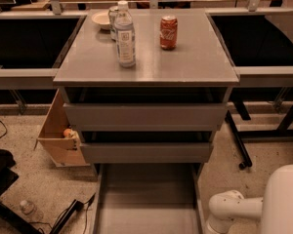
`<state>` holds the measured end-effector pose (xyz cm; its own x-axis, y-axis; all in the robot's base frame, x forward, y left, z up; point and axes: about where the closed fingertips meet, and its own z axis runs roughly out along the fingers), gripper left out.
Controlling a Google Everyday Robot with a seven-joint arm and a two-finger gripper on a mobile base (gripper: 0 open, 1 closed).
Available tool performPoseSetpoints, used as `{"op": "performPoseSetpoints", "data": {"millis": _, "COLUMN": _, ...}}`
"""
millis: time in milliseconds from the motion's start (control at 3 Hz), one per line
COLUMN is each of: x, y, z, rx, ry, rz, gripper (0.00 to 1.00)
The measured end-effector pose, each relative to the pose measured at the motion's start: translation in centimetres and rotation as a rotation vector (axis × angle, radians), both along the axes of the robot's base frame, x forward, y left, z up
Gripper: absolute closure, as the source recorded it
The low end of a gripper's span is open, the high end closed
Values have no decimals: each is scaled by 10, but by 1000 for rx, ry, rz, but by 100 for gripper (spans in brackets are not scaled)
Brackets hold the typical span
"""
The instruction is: Open bottom drawer
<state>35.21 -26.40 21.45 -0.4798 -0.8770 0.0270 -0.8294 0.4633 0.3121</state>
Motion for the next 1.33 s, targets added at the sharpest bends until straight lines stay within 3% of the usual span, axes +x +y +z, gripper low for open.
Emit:
{"op": "performPoseSetpoints", "data": {"millis": 333, "x": -7, "y": -1, "z": 58, "rx": 14, "ry": -99, "rz": -3, "gripper": 0}}
{"op": "performPoseSetpoints", "data": {"millis": 667, "x": -35, "y": 13, "z": 123, "rx": 39, "ry": -172, "rz": -3, "gripper": 0}}
{"op": "performPoseSetpoints", "data": {"millis": 1000, "x": -63, "y": 31, "z": 187, "rx": 28, "ry": -202, "rz": 8, "gripper": 0}}
{"op": "performPoseSetpoints", "data": {"millis": 1333, "x": -75, "y": 44, "z": 255, "rx": -5, "ry": -237, "rz": -48, "gripper": 0}}
